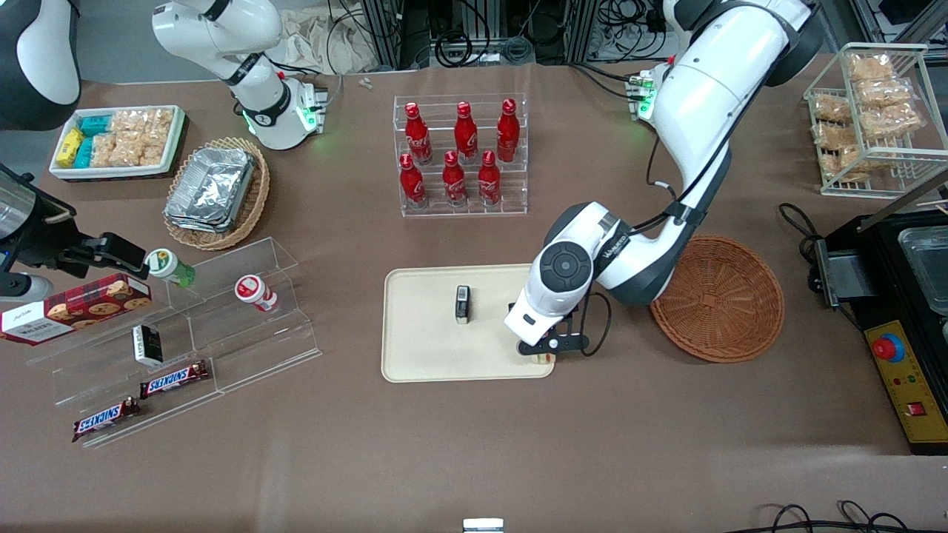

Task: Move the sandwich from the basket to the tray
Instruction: 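Carry the sandwich over the cream tray beside the black box, then lower the sandwich onto the tray and open the left gripper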

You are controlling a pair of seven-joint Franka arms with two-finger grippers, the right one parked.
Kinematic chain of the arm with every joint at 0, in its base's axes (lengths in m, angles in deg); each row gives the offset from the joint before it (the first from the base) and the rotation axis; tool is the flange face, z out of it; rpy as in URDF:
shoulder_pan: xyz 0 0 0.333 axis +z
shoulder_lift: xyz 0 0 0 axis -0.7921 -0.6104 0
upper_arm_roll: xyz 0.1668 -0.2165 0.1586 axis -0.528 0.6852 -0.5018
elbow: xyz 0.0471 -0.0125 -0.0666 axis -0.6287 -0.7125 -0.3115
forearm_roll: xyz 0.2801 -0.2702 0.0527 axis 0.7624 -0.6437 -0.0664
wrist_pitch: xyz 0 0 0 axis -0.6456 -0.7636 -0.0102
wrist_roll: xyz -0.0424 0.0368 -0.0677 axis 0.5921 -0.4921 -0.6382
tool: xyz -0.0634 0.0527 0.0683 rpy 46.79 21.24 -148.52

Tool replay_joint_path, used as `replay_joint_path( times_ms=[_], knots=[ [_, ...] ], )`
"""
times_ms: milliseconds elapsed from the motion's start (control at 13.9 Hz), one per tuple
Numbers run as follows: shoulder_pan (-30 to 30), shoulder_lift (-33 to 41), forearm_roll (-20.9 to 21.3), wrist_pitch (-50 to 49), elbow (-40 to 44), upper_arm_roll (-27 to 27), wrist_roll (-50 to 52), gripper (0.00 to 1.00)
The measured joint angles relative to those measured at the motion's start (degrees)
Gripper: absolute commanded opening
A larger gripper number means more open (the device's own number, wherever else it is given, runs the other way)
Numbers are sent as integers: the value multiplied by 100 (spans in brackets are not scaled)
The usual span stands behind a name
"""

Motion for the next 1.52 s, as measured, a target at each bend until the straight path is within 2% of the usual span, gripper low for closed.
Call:
replay_joint_path(
  times_ms=[216, 289, 361, 433, 505, 722, 1155, 1371, 1515],
  knots=[
    [-197, -89, 34, 100, 1, 0, 44, 0],
    [-240, -128, 39, 158, 2, -2, 81, 17],
    [-262, -172, 46, 185, 2, -4, 107, 46],
    [-264, -213, 56, 205, 2, -6, 121, 70],
    [-262, -243, 72, 222, 2, -14, 122, 100],
    [-259, -275, 225, 231, 5, -26, 135, 100],
    [-227, -199, 248, 231, 235, -26, 187, 100],
    [-19, 314, 209, -100, 376, -39, 448, 100],
    [346, 1010, -148, -502, 435, -45, 537, 100]
  ],
)
